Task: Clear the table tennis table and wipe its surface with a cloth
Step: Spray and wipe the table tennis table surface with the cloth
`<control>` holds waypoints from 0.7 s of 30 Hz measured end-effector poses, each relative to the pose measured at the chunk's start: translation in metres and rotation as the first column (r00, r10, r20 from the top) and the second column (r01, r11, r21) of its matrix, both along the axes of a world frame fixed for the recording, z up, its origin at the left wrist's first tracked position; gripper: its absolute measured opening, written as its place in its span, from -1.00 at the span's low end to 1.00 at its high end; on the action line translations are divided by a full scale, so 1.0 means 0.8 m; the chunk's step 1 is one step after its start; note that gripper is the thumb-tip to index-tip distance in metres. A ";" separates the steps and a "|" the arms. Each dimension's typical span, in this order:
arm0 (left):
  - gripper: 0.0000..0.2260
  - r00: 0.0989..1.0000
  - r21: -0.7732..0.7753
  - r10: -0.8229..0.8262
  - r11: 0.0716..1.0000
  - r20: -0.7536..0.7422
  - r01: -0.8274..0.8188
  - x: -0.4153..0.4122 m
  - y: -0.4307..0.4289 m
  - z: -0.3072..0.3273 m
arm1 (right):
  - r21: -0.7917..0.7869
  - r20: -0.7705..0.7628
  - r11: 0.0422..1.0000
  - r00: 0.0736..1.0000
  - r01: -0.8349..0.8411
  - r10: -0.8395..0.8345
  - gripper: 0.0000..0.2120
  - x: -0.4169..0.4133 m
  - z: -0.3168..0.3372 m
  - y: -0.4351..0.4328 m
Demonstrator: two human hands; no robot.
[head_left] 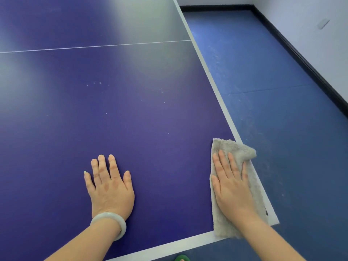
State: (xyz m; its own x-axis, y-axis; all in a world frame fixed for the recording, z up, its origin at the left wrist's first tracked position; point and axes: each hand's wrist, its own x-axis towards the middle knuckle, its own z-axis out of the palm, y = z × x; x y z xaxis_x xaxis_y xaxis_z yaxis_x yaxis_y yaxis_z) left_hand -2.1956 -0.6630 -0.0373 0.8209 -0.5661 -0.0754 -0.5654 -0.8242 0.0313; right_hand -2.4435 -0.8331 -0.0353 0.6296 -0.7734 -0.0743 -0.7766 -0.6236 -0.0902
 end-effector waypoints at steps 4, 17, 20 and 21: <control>-0.36 1.000 0.016 0.001 1.000 -0.001 -0.001 0.002 0.000 -0.001 | -0.013 0.041 0.986 0.985 -0.166 0.167 -0.45 0.070 -0.002 0.038; -0.34 1.000 0.025 0.001 1.000 -0.011 -0.001 0.001 -0.002 0.002 | 0.130 0.012 0.972 0.980 0.195 -0.198 -0.47 0.155 0.012 -0.151; -0.35 1.000 0.029 0.004 1.000 -0.010 -0.003 0.001 -0.002 0.002 | 0.075 0.050 0.966 0.966 0.249 -0.253 -0.46 0.159 0.004 -0.087; -0.35 1.000 0.035 -0.001 0.999 -0.012 0.001 0.001 -0.002 0.002 | 0.050 0.066 0.982 0.981 0.180 -0.183 -0.45 0.168 0.001 -0.056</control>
State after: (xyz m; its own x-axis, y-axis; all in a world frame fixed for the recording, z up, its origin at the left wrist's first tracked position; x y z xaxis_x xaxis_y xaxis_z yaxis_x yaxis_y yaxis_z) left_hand -2.1952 -0.6649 -0.0354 0.8194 -0.5635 -0.1049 -0.5658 -0.8245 0.0092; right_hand -2.3093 -0.8781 -0.0343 0.4836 -0.8724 -0.0715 -0.8674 -0.4668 -0.1723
